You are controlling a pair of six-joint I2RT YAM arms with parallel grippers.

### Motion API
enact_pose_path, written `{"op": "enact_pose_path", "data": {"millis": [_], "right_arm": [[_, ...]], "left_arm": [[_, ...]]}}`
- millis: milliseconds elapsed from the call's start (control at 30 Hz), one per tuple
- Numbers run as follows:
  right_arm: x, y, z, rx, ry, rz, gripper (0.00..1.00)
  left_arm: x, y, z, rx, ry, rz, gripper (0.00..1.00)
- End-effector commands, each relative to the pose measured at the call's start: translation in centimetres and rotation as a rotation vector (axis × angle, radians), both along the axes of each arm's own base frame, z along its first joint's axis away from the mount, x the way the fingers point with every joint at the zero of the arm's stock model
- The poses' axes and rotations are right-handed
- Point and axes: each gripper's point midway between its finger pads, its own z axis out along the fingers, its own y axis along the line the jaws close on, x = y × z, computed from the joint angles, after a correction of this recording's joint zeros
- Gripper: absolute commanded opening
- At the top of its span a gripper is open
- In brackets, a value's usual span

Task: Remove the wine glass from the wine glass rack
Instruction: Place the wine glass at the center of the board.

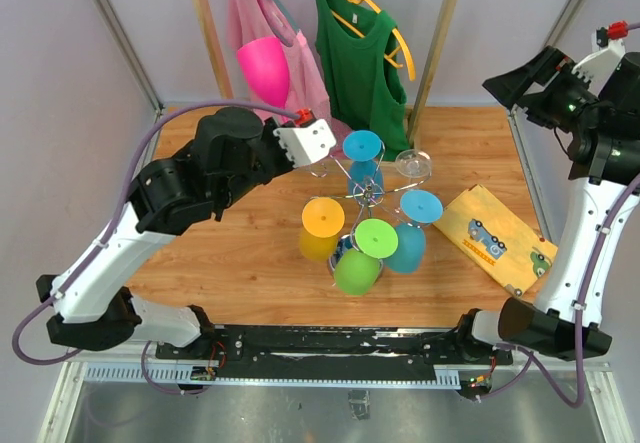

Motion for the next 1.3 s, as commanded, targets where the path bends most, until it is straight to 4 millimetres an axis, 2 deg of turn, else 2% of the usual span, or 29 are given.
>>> {"op": "enact_pose_path", "data": {"millis": [0, 333, 533, 600, 733, 867, 1133, 1267], "right_arm": [[-0.1, 3.3, 2.4, 0.028, -0.057, 0.104, 1.0], [0.5, 11.8, 4.2, -0.005, -0.071, 0.283, 1.0], [0.7, 18.6, 4.1, -0.001, -0.061, 0.439, 0.99], [0.7, 20.8, 4.3, 0.0, -0.064, 0.488, 0.98], [0.7, 24.3, 4.4, 0.005, -0.074, 0.568, 0.98], [-0.1, 26.9, 4.4, 0.006, -0.083, 0.636, 0.97], [-2.8, 30.7, 4.1, -0.001, -0.104, 0.751, 0.97], [-3.9, 33.0, 4.4, 0.027, -0.124, 0.82, 0.97]], "left_arm": [[-0.3, 2.6, 1.0, -0.016, -0.064, 0.058, 0.0], [-1.0, 4.6, -2.1, 0.05, -0.057, 0.072, 0.0], [-1.2, 4.8, -2.6, 0.054, -0.051, 0.065, 0.0], [-1.3, 4.4, -2.2, 0.014, -0.039, 0.065, 0.0], [-0.7, 3.9, 1.2, -0.179, 0.0, 0.09, 0.0], [0.5, 4.5, 3.8, -0.374, 0.048, 0.152, 0.0], [2.1, 8.0, 5.3, -0.719, 0.181, 0.271, 0.0], [2.2, 8.4, 4.7, -0.869, 0.301, 0.266, 0.0]]}}
